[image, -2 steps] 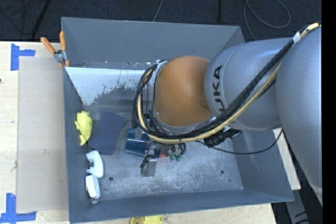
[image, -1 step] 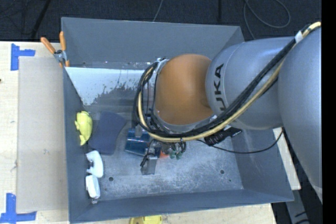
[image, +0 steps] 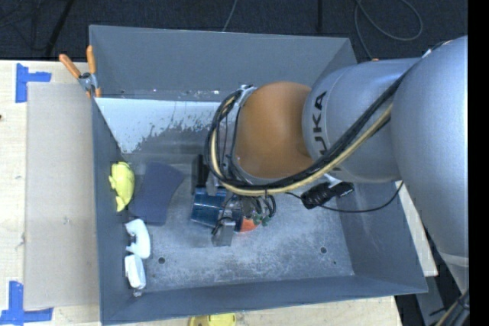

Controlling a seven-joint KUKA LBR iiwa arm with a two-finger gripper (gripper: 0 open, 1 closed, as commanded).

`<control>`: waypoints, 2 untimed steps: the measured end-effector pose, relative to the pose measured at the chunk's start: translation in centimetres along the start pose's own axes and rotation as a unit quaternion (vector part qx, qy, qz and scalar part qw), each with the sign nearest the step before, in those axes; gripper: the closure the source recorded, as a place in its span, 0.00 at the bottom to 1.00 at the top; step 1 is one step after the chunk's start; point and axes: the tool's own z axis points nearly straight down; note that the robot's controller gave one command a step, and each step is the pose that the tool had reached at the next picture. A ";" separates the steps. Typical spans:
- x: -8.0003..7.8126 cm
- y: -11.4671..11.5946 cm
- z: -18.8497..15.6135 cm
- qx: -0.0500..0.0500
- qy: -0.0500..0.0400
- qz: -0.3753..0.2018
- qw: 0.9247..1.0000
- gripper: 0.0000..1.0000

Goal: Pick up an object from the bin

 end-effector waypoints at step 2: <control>-3.1 -1.6 2.3 0.003 0.005 0.008 1.000 1.00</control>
Offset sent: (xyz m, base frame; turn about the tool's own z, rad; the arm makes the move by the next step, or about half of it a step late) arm 0.0000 0.0000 0.0000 0.0000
